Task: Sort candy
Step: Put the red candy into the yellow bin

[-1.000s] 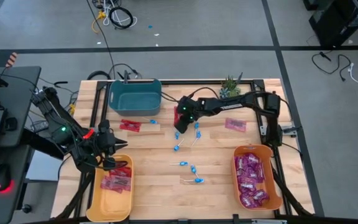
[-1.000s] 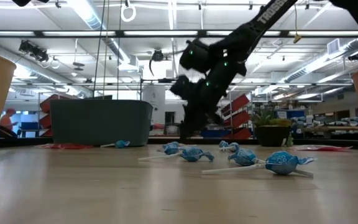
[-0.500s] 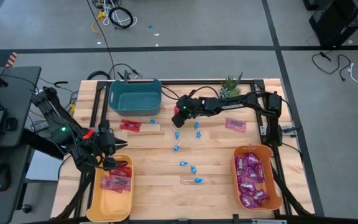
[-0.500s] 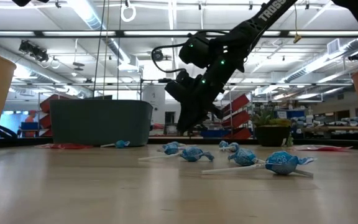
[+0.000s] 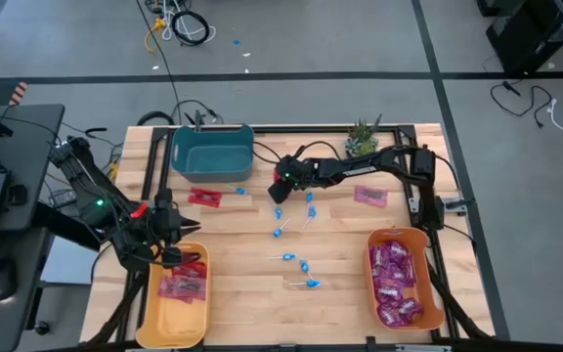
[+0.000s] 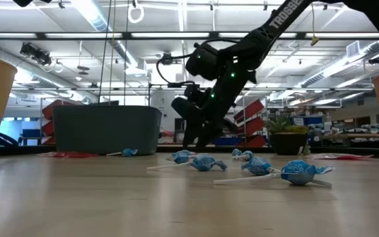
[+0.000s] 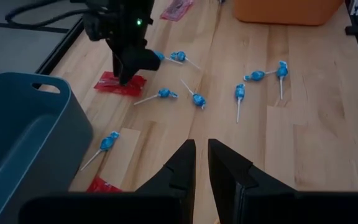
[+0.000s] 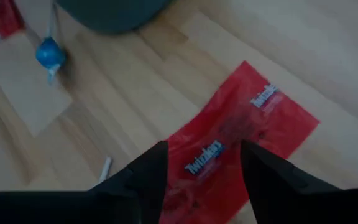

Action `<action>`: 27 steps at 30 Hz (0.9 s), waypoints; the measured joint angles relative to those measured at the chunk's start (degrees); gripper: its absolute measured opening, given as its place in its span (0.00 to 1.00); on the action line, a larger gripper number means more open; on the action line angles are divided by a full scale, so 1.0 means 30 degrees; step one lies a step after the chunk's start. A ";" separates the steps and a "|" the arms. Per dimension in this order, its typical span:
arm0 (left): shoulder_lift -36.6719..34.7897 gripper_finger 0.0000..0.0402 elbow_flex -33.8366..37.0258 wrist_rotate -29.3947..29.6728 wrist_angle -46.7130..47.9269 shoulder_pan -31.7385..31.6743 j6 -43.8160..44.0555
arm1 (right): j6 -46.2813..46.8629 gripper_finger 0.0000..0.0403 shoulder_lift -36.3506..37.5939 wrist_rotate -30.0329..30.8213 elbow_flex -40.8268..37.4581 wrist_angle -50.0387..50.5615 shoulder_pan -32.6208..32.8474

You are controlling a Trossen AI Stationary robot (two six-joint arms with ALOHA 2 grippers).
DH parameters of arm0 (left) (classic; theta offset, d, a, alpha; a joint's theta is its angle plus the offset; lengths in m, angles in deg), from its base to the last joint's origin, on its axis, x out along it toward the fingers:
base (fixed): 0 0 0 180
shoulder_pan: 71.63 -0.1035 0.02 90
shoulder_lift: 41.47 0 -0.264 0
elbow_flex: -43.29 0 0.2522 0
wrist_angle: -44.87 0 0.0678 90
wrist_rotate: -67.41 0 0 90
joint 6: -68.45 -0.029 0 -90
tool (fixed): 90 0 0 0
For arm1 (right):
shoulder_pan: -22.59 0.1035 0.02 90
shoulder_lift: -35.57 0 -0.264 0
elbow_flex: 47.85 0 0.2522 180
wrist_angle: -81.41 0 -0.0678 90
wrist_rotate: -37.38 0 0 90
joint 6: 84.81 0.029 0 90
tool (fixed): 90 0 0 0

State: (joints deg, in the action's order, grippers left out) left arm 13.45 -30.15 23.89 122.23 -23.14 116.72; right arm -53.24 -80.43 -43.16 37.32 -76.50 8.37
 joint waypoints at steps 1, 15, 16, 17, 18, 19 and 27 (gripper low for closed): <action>0.0030 0.12 0.0000 -0.0010 0.0001 0.0000 -0.0006 | 0.0112 0.47 -0.0103 0.0077 0.0005 0.0057 0.0039; 0.0644 0.12 0.0000 -0.0073 0.0023 0.0015 0.0043 | -0.2555 0.41 -0.0900 0.0709 0.0245 0.0998 0.0371; 0.0659 0.12 0.0000 -0.0065 0.0007 0.0015 0.0050 | -0.3025 0.40 -0.0865 0.0558 0.0240 0.1039 0.0402; 0.0667 0.12 0.0000 -0.0071 0.0019 0.0015 0.0049 | -0.3526 0.39 -0.0863 0.0355 0.0261 0.1094 0.0430; 0.0688 0.12 0.0000 -0.0081 0.0022 0.0022 0.0050 | -0.3966 0.38 -0.0863 0.0103 0.0326 0.1164 0.0462; 0.0706 0.12 0.0000 -0.0081 0.0022 0.0019 0.0051 | -0.4445 0.37 -0.0863 -0.0200 0.0368 0.1168 0.0504; 0.0713 0.12 0.0000 -0.0080 0.0022 0.0015 0.0053 | -0.5998 0.29 -0.0888 -0.1129 0.0559 0.1270 0.0751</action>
State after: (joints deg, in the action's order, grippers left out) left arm 15.59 -30.15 23.65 122.29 -23.09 116.88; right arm -71.23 -83.10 -46.55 38.99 -72.69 10.63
